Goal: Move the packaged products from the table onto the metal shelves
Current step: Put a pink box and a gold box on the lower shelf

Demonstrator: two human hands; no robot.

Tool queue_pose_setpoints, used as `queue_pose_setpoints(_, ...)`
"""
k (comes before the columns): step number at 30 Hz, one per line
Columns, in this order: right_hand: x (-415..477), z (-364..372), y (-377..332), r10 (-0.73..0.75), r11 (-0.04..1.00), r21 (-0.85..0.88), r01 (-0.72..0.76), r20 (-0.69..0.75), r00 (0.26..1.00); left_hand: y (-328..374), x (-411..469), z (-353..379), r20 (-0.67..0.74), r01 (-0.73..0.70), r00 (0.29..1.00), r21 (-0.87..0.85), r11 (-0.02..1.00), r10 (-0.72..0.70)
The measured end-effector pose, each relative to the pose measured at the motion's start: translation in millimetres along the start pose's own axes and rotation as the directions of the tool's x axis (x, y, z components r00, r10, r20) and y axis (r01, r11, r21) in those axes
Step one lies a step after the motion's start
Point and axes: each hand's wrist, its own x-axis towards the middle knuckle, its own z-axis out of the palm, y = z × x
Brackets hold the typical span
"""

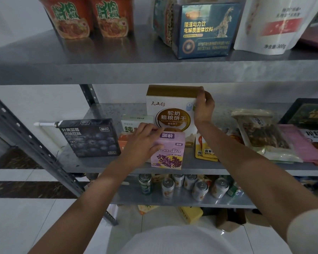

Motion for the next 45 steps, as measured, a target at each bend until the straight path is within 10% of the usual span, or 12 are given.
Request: queue_pose_setpoints(45,18,-34,0,0.100,0.992,-0.070,-0.101,-0.010,0.995,29,35,24,-0.215,0.012,0.976,0.211,0.977,0.035)
